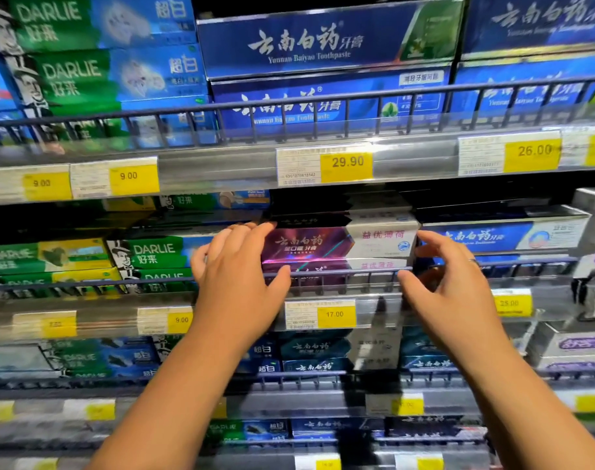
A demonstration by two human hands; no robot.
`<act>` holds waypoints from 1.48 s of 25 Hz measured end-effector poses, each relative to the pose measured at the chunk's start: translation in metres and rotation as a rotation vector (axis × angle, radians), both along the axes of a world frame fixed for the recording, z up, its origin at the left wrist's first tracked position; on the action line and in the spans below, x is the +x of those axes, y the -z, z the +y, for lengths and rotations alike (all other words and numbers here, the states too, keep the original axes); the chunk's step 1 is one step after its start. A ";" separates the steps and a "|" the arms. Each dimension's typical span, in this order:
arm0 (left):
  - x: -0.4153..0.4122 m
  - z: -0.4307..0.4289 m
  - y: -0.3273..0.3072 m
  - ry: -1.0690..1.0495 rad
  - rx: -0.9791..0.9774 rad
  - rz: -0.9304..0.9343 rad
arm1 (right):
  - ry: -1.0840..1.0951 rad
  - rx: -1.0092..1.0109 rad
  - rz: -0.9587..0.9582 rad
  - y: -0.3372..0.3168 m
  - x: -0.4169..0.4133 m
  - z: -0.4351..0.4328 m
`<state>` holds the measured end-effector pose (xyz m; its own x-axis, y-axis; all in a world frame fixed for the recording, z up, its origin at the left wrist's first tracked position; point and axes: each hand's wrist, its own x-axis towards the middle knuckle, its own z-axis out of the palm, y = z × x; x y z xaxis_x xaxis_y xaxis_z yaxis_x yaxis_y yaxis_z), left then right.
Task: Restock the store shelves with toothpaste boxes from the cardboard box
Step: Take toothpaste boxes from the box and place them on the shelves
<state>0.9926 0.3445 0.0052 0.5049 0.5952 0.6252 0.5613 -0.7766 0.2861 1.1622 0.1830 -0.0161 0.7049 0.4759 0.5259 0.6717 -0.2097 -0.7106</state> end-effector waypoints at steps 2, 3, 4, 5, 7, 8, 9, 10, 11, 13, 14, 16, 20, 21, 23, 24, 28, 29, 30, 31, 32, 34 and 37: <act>-0.002 0.000 0.002 0.007 -0.002 -0.006 | -0.002 0.016 0.018 0.000 -0.001 0.001; -0.002 0.000 0.003 0.005 0.000 -0.007 | -0.002 0.019 0.027 0.000 -0.001 0.002; -0.003 0.000 0.003 0.002 0.001 -0.009 | -0.002 0.018 0.032 -0.001 -0.001 0.002; -0.003 0.001 0.004 0.002 0.003 -0.011 | -0.001 0.016 0.035 0.000 -0.001 0.003; -0.005 0.002 0.004 0.005 0.013 -0.019 | -0.001 0.016 0.027 0.001 -0.001 0.003; -0.006 0.003 0.004 0.007 0.018 -0.025 | 0.000 0.016 0.023 0.001 -0.001 0.003; -0.007 0.004 0.004 0.008 0.026 -0.033 | 0.001 0.017 0.025 0.000 -0.001 0.003; -0.008 0.005 0.004 0.010 0.035 -0.040 | 0.000 0.019 0.029 0.000 -0.001 0.004; -0.009 0.006 0.004 0.012 0.044 -0.045 | -0.002 0.022 0.034 0.000 -0.001 0.004; -0.010 0.007 0.004 0.016 0.052 -0.046 | 0.001 0.028 0.038 0.001 0.000 0.006; -0.010 0.007 0.004 0.015 0.053 -0.044 | 0.001 0.031 0.038 0.001 -0.001 0.006; -0.009 0.008 0.005 0.008 0.054 -0.033 | -0.002 0.036 0.039 0.001 -0.001 0.007; -0.007 0.010 0.006 0.003 0.065 -0.018 | -0.012 0.055 0.051 0.001 -0.001 0.007; -0.007 0.010 0.006 0.003 0.065 -0.019 | -0.015 0.059 0.054 0.001 -0.002 0.007; -0.007 0.011 0.007 0.000 0.062 -0.018 | -0.019 0.070 0.065 0.002 -0.002 0.008; -0.006 0.011 0.007 0.001 0.060 -0.016 | -0.020 0.080 0.073 0.003 -0.002 0.008; -0.007 0.012 0.008 0.012 0.053 -0.001 | -0.023 0.092 0.089 0.003 -0.003 0.008; -0.008 0.012 0.008 0.014 0.048 -0.005 | -0.027 0.088 0.091 0.003 -0.004 0.007; -0.009 0.012 0.008 0.021 0.043 -0.019 | -0.028 0.086 0.091 0.003 -0.004 0.006; -0.009 0.010 0.008 0.037 0.042 -0.045 | -0.025 0.088 0.091 0.004 -0.005 0.005; -0.008 0.007 0.006 0.066 0.045 -0.074 | -0.015 0.093 0.090 0.004 -0.004 0.002; -0.003 -0.004 0.004 0.172 0.051 -0.118 | 0.023 0.108 0.096 0.007 -0.003 -0.005; 0.008 -0.024 0.005 0.348 0.056 -0.139 | 0.084 0.146 0.090 0.010 0.003 -0.023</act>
